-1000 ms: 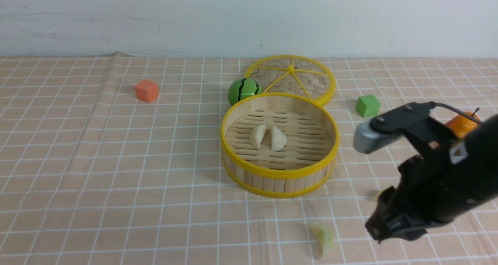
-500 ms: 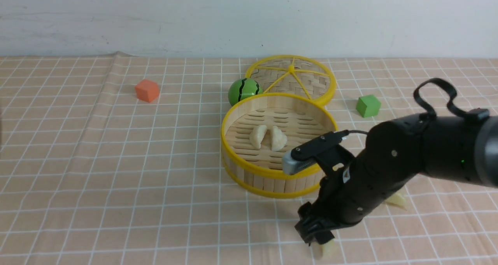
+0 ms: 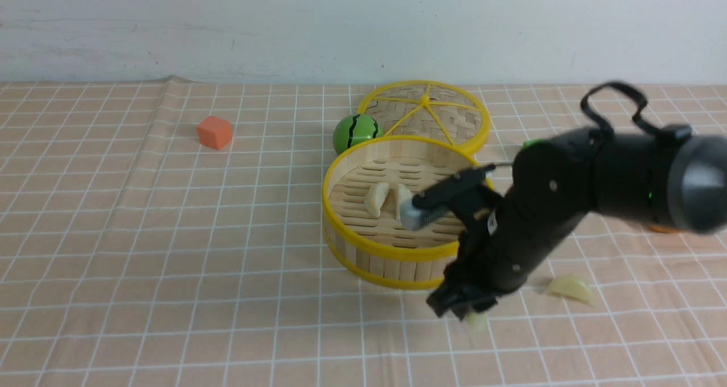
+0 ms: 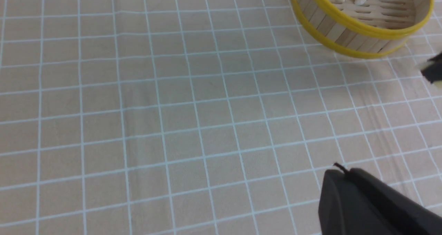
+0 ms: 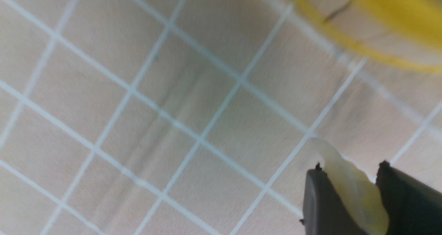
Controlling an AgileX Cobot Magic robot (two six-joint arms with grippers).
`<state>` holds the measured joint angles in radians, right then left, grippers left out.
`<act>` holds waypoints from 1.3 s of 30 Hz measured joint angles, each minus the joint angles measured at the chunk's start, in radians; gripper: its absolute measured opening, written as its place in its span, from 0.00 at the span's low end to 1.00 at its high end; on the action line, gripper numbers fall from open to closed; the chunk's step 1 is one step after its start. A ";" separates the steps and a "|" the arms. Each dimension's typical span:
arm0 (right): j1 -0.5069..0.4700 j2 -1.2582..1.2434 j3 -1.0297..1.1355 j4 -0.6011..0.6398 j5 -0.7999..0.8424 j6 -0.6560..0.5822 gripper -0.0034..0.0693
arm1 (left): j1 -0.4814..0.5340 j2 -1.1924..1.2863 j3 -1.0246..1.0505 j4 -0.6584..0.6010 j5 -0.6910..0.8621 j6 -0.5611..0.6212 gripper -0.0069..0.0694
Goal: Put the dumplings into the steamer on the table with the brown tablecloth.
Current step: 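Place the dumpling in the bamboo steamer basket with the right gripper, then reach for and grasp a dumpling lying on the table beside the steamer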
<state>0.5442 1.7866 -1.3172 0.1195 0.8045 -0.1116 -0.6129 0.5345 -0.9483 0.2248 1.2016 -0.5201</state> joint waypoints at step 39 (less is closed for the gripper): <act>-0.106 0.193 -0.728 -0.025 0.423 -0.096 0.90 | 0.000 0.000 0.000 -0.012 -0.083 0.001 0.07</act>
<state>0.4381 1.9796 -2.0450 0.0946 1.2273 -0.2072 -0.6129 0.5345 -0.9483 0.2124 1.1191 -0.5195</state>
